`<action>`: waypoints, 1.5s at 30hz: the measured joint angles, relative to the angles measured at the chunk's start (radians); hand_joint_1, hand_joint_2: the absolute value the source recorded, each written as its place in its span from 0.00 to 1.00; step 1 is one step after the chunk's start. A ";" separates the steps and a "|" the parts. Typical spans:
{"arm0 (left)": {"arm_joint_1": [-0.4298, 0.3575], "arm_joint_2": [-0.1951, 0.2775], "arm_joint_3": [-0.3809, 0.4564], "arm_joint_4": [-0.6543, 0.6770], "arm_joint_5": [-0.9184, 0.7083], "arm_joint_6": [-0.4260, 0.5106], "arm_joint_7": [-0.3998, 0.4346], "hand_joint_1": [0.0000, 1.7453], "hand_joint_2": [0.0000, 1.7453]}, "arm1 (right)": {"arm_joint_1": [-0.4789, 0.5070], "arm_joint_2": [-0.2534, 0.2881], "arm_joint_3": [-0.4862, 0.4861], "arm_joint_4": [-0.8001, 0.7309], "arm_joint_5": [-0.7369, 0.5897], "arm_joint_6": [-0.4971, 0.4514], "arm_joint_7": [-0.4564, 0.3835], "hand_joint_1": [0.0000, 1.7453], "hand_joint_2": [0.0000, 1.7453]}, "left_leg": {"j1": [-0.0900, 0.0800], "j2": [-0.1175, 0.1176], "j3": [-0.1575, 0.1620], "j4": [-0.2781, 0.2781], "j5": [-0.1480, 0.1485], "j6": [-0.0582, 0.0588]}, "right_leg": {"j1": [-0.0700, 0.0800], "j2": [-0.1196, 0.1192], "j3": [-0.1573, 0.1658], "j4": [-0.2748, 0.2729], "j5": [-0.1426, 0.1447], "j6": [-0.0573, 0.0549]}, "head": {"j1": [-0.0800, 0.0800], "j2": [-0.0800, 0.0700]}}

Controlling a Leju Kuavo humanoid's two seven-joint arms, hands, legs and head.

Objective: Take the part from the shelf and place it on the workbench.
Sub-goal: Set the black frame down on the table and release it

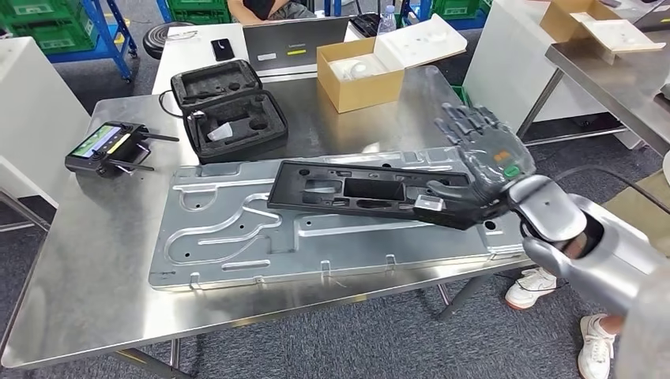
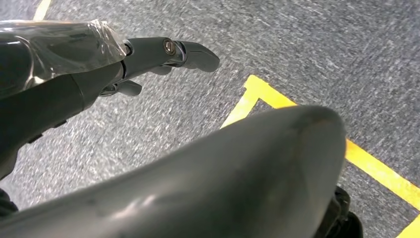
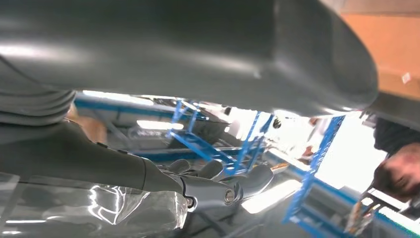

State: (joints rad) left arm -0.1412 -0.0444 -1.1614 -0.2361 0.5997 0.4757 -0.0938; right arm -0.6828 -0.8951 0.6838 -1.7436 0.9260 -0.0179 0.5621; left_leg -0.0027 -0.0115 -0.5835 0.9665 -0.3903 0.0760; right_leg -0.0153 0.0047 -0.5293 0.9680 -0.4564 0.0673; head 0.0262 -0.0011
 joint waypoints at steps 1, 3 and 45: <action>0.003 0.000 0.003 0.000 0.003 0.002 -0.002 0.00 0.00 | 0.038 -0.014 -0.024 -0.018 0.003 -0.018 0.007 0.00 0.00 | -0.001 0.000 -0.001 0.000 0.003 -0.005 | 0.003 0.000 0.009 -0.021 0.004 -0.003 | 0.000 0.000; 0.010 0.002 0.010 0.000 0.008 0.003 -0.006 0.00 0.00 | 0.117 -0.037 -0.068 -0.052 0.012 -0.041 0.016 0.00 0.00 | -0.002 0.000 -0.004 -0.002 0.009 -0.016 | 0.006 0.000 0.004 -0.021 0.012 -0.013 | 0.000 0.000; 0.035 0.015 0.072 0.001 0.105 0.056 0.002 0.00 0.00 | 0.736 0.607 -0.582 0.940 -0.721 -0.603 -0.764 0.00 0.00 | -0.008 0.010 0.056 0.100 -0.071 -0.024 | 0.008 -0.006 -0.031 -0.064 0.075 -0.040 | 0.004 0.000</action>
State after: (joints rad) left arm -0.1060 -0.0289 -1.0899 -0.2354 0.7042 0.5316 -0.0915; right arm 0.0533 -0.2883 0.1017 -0.8038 0.2048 -0.6209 -0.2021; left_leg -0.0106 -0.0016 -0.5270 1.0669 -0.4617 0.0519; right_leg -0.0075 -0.0011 -0.5601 0.9040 -0.3818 0.0268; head 0.0304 -0.0011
